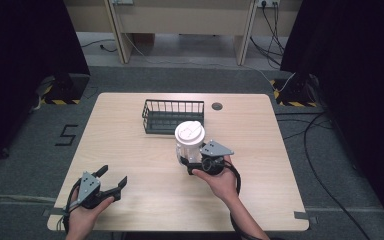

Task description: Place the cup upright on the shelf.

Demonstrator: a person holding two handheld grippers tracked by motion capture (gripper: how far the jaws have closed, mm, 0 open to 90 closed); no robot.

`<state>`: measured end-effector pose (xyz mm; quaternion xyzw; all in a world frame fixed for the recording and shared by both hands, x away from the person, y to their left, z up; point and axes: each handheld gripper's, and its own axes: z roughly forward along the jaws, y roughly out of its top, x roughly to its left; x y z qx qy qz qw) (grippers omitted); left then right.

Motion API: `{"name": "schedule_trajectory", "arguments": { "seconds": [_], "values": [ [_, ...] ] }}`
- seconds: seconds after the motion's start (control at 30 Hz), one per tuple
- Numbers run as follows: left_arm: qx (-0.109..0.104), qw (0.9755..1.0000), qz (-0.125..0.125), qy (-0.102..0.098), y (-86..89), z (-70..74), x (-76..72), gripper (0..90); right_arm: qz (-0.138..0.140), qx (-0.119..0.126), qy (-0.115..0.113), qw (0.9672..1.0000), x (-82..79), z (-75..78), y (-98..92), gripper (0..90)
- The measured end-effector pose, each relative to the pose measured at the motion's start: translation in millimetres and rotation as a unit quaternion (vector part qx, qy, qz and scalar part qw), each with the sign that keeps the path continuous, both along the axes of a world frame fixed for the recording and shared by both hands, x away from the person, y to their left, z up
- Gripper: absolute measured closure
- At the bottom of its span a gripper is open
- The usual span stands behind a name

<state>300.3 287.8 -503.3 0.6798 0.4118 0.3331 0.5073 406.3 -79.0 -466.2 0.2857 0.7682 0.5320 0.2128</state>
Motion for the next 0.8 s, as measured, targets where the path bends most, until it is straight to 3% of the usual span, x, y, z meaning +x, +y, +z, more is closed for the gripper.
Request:
{"name": "schedule_trajectory", "arguments": {
  "seconds": [0.8],
  "values": [
    [-0.003, 1.0, -0.001, 0.001, -1.0, 0.4, -0.3, 18.8, -0.029, 0.01, -0.008, 0.9995, 30.1, 18.6, 3.7, 18.7]
  ]
}}
